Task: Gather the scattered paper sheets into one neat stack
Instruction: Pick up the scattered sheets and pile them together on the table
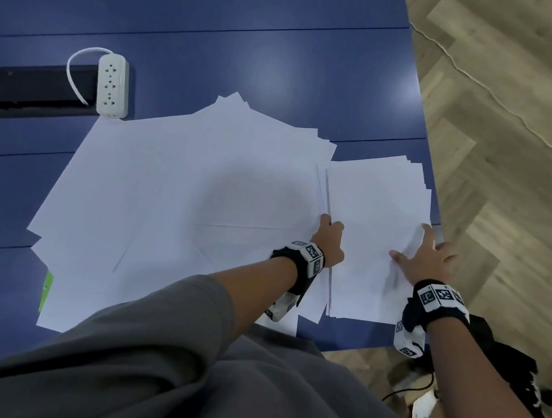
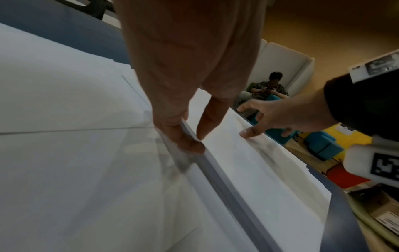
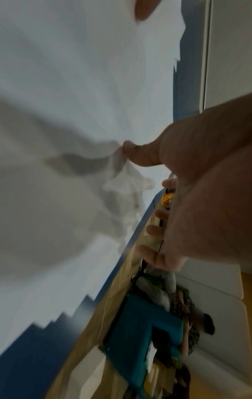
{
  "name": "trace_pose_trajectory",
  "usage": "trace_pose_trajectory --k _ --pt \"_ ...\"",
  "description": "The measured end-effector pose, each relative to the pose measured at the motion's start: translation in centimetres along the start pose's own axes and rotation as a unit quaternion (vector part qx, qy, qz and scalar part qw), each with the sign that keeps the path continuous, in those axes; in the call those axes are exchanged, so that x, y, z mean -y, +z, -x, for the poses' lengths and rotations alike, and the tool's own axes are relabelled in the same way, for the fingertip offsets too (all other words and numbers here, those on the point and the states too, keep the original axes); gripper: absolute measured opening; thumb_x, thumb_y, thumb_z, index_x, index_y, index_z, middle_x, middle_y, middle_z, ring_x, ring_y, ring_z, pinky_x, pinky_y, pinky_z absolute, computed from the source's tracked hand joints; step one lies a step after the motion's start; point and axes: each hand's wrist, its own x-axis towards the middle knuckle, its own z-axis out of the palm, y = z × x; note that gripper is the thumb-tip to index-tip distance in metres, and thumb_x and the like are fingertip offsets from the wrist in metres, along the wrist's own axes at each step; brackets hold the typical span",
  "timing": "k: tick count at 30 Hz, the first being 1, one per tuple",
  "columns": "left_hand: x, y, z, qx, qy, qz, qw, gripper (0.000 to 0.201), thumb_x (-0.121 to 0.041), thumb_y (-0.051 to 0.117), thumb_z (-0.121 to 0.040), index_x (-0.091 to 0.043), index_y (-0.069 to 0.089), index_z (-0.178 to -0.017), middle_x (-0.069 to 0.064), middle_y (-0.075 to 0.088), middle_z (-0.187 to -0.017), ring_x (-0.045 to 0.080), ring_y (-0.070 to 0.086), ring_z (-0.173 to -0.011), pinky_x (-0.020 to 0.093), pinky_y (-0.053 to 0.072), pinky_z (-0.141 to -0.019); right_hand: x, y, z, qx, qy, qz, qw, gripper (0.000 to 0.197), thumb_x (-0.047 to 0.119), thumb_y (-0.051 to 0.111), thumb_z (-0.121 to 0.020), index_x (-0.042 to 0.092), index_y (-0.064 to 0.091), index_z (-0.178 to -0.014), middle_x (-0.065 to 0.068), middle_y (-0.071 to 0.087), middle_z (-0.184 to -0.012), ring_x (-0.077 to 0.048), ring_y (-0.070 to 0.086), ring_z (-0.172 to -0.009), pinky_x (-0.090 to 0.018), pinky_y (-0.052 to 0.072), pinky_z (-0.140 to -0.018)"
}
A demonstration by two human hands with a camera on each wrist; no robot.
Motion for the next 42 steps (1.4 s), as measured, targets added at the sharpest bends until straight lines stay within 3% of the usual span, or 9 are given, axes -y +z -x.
trace_pose_trajectory --k 4,8,11,15,18,21,27,36,42 --pt "-0.2 -0.3 0.1 0.029 -0.001 -0.025 0.999 0.058 0.006 0.052 -0.084 0.001 0.034 -0.138 0.018 0.021 -0.137 0.024 0.043 -0.084 0.028 0.042 -0.063 2.5 0.7 0.4 -0.045 -0.126 -0.057 0.989 0.067 0.014 0.069 -0.074 0.03 0.041 -0.132 -0.012 0.032 -0.131 -0.036 0.034 -0.119 -0.053 0.033 -0.095" --pt "0.5 -2.0 0.5 0.028 0.028 -0.022 0.999 0.063 0.007 0.05 -0.083 -0.012 0.037 -0.142 0.018 0.028 -0.135 0.033 0.054 -0.095 0.033 0.05 -0.079 6.2 1.9 1.8 0.005 -0.265 -0.06 0.962 0.058 0.03 0.073 -0.079 0.033 0.048 -0.131 -0.005 0.034 -0.13 -0.028 0.034 -0.119 -0.047 0.034 -0.094" --pt "1.8 -4.2 0.6 -0.037 0.033 -0.05 0.998 0.06 0.006 0.053 -0.078 -0.015 0.045 -0.133 0.015 0.03 -0.129 0.033 0.049 -0.105 0.034 0.05 -0.081 7.6 3.1 2.5 0.039 -0.259 0.033 0.964 0.076 0.047 0.073 -0.076 0.041 0.033 -0.14 -0.002 0.028 -0.136 -0.028 0.029 -0.123 -0.048 0.035 -0.094" --pt "4.4 -7.1 0.4 -0.163 0.01 -0.181 0.97 0.065 -0.004 0.062 -0.072 -0.015 0.04 -0.132 0.012 0.026 -0.136 0.033 0.033 -0.12 0.04 0.044 -0.083 8.0 4.0 2.9 0.019 -0.241 0.081 0.967 0.079 0.046 0.074 -0.075 0.042 0.031 -0.141 -0.003 0.028 -0.14 -0.03 0.027 -0.126 -0.048 0.037 -0.092" --pt "6.7 -8.2 0.1 -0.136 -0.013 -0.266 0.954 0.09 -0.028 0.076 -0.068 -0.018 0.026 -0.142 0.009 0.011 -0.15 0.036 0.015 -0.136 0.049 0.036 -0.099 8.1 4.3 2.9 0.012 -0.229 0.072 0.971 0.077 0.041 0.076 -0.074 0.042 0.033 -0.139 -0.002 0.028 -0.14 -0.03 0.027 -0.126 -0.048 0.037 -0.09" --pt "7.7 -8.5 0.0 -0.084 -0.026 -0.328 0.941 0.105 -0.047 0.075 -0.067 -0.018 0.014 -0.147 0.007 -0.003 -0.156 0.036 -0.001 -0.143 0.058 0.025 -0.107 8.4 4.4 3.1 0.01 -0.219 0.064 0.973 0.076 0.034 0.076 -0.074 0.042 0.035 -0.137 -0.002 0.028 -0.139 -0.03 0.027 -0.125 -0.048 0.037 -0.09" --pt "7.7 -8.3 0.3 -0.046 -0.018 -0.396 0.917 0.112 -0.049 0.075 -0.067 -0.018 0.005 -0.149 0.015 -0.015 -0.157 0.045 -0.008 -0.143 0.064 0.022 -0.107 8.8 4.7 3.4 0.0 -0.204 0.07 0.976 0.076 0.028 0.076 -0.072 0.041 0.036 -0.135 -0.002 0.029 -0.138 -0.029 0.027 -0.124 -0.048 0.038 -0.088" --pt "8.0 -6.9 1.0 -0.083 0.004 -0.409 0.909 0.088 -0.004 0.063 -0.077 -0.01 0.012 -0.148 0.022 -0.011 -0.156 0.052 -0.004 -0.141 0.066 0.022 -0.107 9.3 4.8 3.3 0.006 -0.188 0.074 0.979 0.076 0.024 0.076 -0.07 0.041 0.035 -0.132 -0.002 0.027 -0.136 -0.029 0.026 -0.123 -0.049 0.038 -0.088" --pt "8.7 -6.9 2.1 -0.11 0.032 -0.362 0.925 0.041 -0.024 0.045 -0.094 -0.007 0.041 -0.131 0.014 0.007 -0.158 0.045 0.006 -0.143 0.058 0.023 -0.11 9.5 4.7 3.6 0.008 -0.186 0.08 0.979 0.074 0.023 0.074 -0.072 0.04 0.034 -0.132 -0.003 0.026 -0.138 -0.029 0.025 -0.126 -0.051 0.039 -0.089"
